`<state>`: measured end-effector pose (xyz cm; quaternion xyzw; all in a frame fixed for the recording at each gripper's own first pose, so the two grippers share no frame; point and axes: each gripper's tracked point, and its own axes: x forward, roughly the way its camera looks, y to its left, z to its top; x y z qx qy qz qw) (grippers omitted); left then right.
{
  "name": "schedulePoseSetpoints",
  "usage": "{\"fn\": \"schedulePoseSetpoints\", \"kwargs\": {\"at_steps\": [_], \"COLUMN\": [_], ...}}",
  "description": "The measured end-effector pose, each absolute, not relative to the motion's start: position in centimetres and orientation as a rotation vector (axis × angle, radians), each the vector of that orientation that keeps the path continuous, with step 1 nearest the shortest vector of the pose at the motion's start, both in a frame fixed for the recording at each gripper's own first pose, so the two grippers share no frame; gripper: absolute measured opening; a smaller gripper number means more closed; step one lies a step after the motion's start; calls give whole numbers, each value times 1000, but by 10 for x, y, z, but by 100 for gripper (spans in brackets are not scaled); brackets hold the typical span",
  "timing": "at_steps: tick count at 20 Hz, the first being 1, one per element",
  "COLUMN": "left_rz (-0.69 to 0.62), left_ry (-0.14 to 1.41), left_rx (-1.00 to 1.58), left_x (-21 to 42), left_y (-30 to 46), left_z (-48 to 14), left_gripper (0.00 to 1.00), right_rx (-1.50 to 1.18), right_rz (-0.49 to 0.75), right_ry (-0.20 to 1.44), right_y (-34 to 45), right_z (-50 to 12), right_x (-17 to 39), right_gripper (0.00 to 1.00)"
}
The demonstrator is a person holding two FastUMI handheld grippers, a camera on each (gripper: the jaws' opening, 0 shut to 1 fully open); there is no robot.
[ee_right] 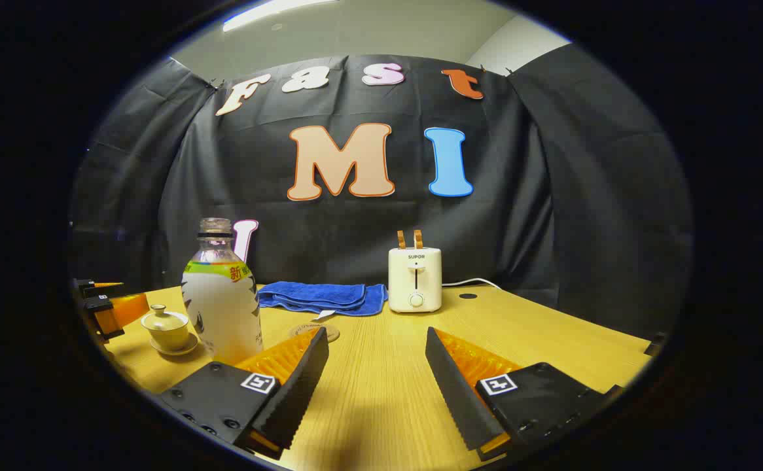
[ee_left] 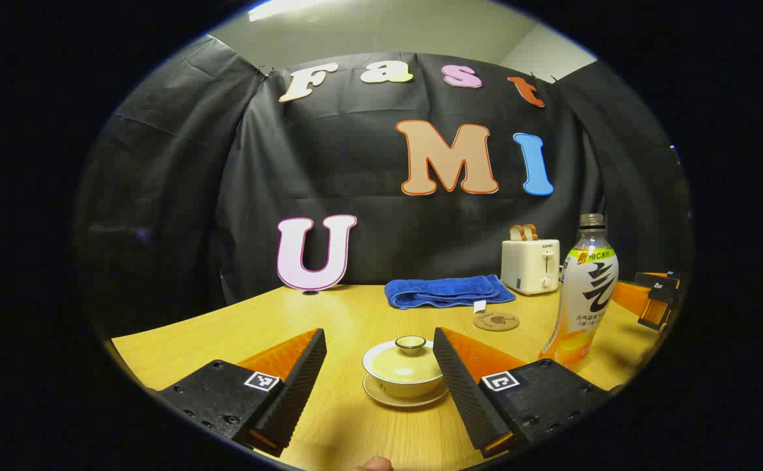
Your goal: Open the teacup lid with one hand, grasp the water bottle and pour water into the teacup with the other hand; after pouring, place the water bottle on the coaster and then close the teacup lid.
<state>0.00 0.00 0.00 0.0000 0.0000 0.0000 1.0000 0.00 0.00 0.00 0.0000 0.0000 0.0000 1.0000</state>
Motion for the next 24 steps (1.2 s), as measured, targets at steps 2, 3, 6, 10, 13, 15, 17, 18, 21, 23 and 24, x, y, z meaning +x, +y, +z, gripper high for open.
{"fn": "schedulePoseSetpoints", "kwargs": {"at_steps": [2, 3, 6, 10, 13, 15, 17, 18, 21, 23, 24], "left_rz": [-5, 2, 25, 35, 28, 21, 15, 13, 13, 5, -13], "left_ry": [0, -1, 4, 2, -1, -2, -3, -3, -2, -2, -2], "left_rx": [1, 1, 5, 5, 2, 1, 1, 1, 0, -1, 0], "left_x": [0, 0, 2, 2, 2, 3, 3, 3, 4, 3, 4], "left_y": [-2, 1, 4, 5, 5, 3, 3, 2, 2, 1, -3], "left_z": [0, -1, -1, -1, 0, -1, -1, 0, -1, -1, -1], "left_gripper": [96, 96, 96, 96, 96, 96, 96, 96, 96, 96, 96], "right_rx": [0, 1, 1, 1, 0, 0, 0, 0, 0, 0, 0], "right_rz": [10, 10, 10, 10, 10, 10, 10, 10, 10, 10, 13], "right_ry": [1, 1, 1, 1, 1, 1, 0, 0, -1, -1, -1], "right_y": [2, 2, 2, 2, 2, 2, 2, 2, 2, 2, 3], "right_z": [0, 0, 0, 0, -1, -1, 0, 0, -1, 0, 0], "right_x": [0, -1, 0, 0, 0, 0, -1, -1, 0, -1, -1], "right_gripper": [93, 93, 93, 93, 96, 94, 96, 96, 94, 96, 96]}}
